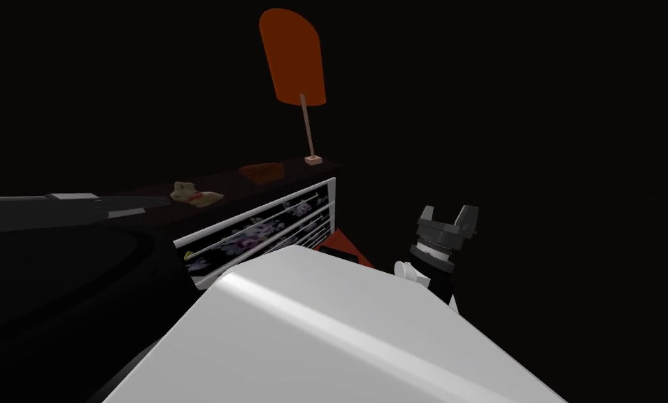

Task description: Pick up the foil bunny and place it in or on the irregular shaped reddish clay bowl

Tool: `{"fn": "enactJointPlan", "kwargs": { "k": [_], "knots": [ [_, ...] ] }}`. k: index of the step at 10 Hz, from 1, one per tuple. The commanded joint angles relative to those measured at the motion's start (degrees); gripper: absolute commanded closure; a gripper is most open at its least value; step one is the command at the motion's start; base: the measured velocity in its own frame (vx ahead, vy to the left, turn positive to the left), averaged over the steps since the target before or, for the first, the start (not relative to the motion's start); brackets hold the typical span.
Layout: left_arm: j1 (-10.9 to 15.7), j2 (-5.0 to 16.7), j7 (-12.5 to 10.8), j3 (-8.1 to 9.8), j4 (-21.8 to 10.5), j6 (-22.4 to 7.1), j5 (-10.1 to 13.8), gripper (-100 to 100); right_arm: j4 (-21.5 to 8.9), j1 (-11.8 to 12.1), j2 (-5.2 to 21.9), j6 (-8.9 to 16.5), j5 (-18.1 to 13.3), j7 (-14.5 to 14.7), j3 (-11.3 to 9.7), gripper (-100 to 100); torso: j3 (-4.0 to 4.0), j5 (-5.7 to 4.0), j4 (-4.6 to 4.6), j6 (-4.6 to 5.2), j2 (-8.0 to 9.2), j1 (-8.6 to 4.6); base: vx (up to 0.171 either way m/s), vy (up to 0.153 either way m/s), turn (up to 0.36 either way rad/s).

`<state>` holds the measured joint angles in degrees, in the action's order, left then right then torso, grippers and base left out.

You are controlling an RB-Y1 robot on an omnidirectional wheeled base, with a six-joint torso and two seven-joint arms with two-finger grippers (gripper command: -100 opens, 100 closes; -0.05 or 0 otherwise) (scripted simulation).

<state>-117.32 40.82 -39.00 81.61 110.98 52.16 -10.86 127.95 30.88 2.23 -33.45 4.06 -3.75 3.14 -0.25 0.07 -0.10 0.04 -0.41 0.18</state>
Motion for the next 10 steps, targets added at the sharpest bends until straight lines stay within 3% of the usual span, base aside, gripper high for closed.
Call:
{"fn": "enactJointPlan", "kwargs": {
  "k": [1,3,4,5,6,7,8,10],
  "knots": [
    [-2.15,0.64,-0.4,1.29,-0.72,1.24,-0.52,-100,0.0,0.0,0.0,0.0,0.0,0.0,0.0,0,0.0,0.0,0.0,0.0,0.0,0.0,0.103,0.034,-0.018],
    [-2.43,0.68,-0.46,1.48,-0.79,1.33,-0.56,-100,0.0,0.0,0.0,0.0,0.0,0.0,0.0,0,0.0,0.0,0.0,0.0,-0.01,-0.03,0.081,0.024,-0.012],
    [-2.53,0.71,-0.51,1.56,-0.81,1.44,-0.59,0,0.0,-0.01,0.0,0.0,0.0,0.0,0.0,0,0.09,-0.01,0.04,-0.01,0.17,-0.08,0.009,0.003,-0.001],
    [-1.39,1.13,0.38,-0.23,-1.02,0.57,-1.33,-100,0.0,-0.01,0.0,0.0,0.0,0.0,0.0,0,0.19,-0.03,0.09,-0.01,0.33,-0.13,0.062,-0.002,-0.038],
    [-0.91,1.3,0.76,-0.99,-1.11,0.21,-1.64,-100,0.0,-0.01,-0.01,0.0,0.0,0.0,-0.01,0,0.16,-0.02,0.08,-0.01,0.25,-0.15,0.085,-0.018,-0.036],
    [-1.38,0.97,0.31,-0.29,-0.61,0.38,-1.36,-100,0.0,0.0,-0.01,0.0,0.0,0.0,-0.01,0,0.11,-0.03,0.05,-0.01,0.18,-0.19,0.035,-0.01,-0.002],
    [-1.32,1.01,0.4,-0.4,-0.62,0.23,-1.4,100,0.0,-0.01,-0.01,0.0,0.0,0.0,-0.01,0,0.16,-0.05,0.07,-0.02,0.28,-0.2,0.006,-0.001,0.003],
    [-1.35,1.0,0.46,-0.35,-0.64,0.21,-1.45,100,0.0,-0.01,-0.01,0.0,0.0,0.0,-0.01,0,0.25,-0.02,0.12,0.0,0.41,-0.21,0.0,0.0,0.0]
  ]
}}
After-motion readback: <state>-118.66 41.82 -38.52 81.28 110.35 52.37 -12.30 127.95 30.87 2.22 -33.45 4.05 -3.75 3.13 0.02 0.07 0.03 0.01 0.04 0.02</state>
